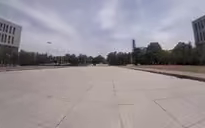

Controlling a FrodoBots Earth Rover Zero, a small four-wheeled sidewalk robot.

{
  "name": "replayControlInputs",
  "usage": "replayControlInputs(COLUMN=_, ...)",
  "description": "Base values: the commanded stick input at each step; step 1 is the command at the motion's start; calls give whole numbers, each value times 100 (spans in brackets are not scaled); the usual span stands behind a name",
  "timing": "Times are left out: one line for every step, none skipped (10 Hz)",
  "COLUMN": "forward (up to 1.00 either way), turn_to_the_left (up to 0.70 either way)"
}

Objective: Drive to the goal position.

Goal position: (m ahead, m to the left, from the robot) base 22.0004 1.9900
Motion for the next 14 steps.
replayControlInputs(forward=100, turn_to_the_left=0)
replayControlInputs(forward=100, turn_to_the_left=0)
replayControlInputs(forward=100, turn_to_the_left=0)
replayControlInputs(forward=100, turn_to_the_left=0)
replayControlInputs(forward=100, turn_to_the_left=-17)
replayControlInputs(forward=100, turn_to_the_left=-26)
replayControlInputs(forward=100, turn_to_the_left=-36)
replayControlInputs(forward=100, turn_to_the_left=-40)
replayControlInputs(forward=100, turn_to_the_left=-37)
replayControlInputs(forward=100, turn_to_the_left=-11)
replayControlInputs(forward=100, turn_to_the_left=0)
replayControlInputs(forward=100, turn_to_the_left=0)
replayControlInputs(forward=100, turn_to_the_left=0)
replayControlInputs(forward=100, turn_to_the_left=0)
